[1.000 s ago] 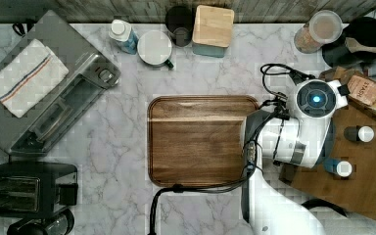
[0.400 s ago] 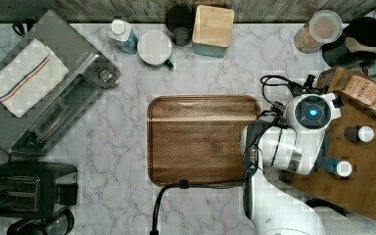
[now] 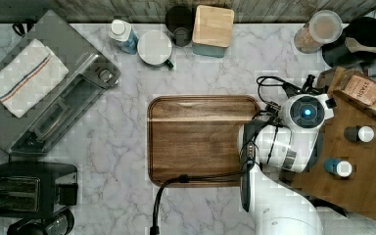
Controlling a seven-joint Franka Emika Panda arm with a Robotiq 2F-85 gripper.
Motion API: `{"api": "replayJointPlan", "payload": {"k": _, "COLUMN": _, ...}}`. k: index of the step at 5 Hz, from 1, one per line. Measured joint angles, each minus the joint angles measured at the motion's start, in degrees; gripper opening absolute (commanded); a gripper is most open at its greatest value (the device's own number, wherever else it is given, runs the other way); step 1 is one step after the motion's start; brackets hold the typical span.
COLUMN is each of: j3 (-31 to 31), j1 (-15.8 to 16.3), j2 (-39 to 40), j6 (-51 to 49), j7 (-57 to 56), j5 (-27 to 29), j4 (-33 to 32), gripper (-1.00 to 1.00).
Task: Open the drawer.
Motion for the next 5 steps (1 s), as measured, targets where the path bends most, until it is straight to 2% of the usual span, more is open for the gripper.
{"api": "replayJointPlan", "payload": {"k": 1, "j3": 0.03, "j1": -0.08, "j2": 2.11, "j6": -0.28, "j7": 0.0, "j5": 1.87, "j4": 0.0, "gripper": 1.0}}
{"api": "replayJointPlan", "payload": {"k": 3, "j3": -0.47, "j1": 0.53, "j2": 2.73, "j6": -8.2, "j7": 3.25, "j5": 2.34, "j4": 0.78, "gripper": 1.0}}
{"api": "replayJointPlan", "payload": {"k": 4, "j3": -0.59, "j1": 0.84, "j2": 2.7, "j6": -9.04, "j7": 5.27, "j5": 1.71, "j4": 0.9, "gripper": 1.0}}
{"api": "replayJointPlan", "payload": {"k": 5, "j3": -0.53, "j1": 0.9, "j2": 2.56, "j6": -5.65, "j7": 5.09, "j5": 1.13, "j4": 0.11, "gripper": 1.0}}
